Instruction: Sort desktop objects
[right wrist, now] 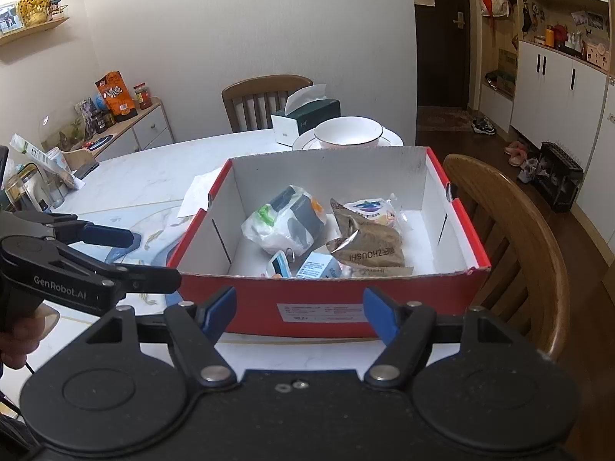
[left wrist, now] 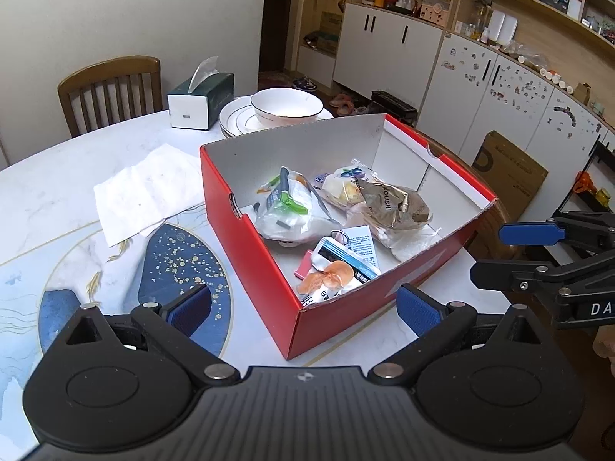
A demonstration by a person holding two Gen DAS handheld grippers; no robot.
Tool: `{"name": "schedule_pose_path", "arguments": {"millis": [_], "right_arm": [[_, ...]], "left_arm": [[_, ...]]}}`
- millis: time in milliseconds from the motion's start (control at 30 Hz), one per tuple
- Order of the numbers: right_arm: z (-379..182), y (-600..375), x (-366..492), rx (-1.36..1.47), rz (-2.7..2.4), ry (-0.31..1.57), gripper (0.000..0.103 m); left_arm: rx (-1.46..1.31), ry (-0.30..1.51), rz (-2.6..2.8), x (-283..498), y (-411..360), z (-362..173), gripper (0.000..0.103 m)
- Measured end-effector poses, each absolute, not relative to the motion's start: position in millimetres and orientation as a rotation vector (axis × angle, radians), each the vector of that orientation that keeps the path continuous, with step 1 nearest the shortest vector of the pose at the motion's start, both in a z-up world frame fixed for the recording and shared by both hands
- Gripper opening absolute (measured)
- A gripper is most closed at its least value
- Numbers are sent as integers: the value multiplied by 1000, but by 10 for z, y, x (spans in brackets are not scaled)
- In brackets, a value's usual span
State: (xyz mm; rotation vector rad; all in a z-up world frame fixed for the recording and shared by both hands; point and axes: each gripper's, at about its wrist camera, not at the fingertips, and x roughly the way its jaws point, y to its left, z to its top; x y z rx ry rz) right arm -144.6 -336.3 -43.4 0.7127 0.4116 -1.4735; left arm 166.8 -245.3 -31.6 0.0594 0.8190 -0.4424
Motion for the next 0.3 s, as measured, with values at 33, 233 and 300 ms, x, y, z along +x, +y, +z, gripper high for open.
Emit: {"name": "schedule_pose_path", "arguments": {"millis": [33, 233, 300], "right_arm": [[-435, -3361, -1442, 713, -1475, 410, 72], [-427, -3361, -1406, 716, -1483, 406, 72], [-424, -3375, -1382, 718, -1484, 410, 72]], "left_arm": [[56, 820, -444, 1668, -2450, -319, 103], [62, 810, -444, 1657, -2420, -309, 103], [58, 810, -445, 1661, -2396, -306, 103]]}}
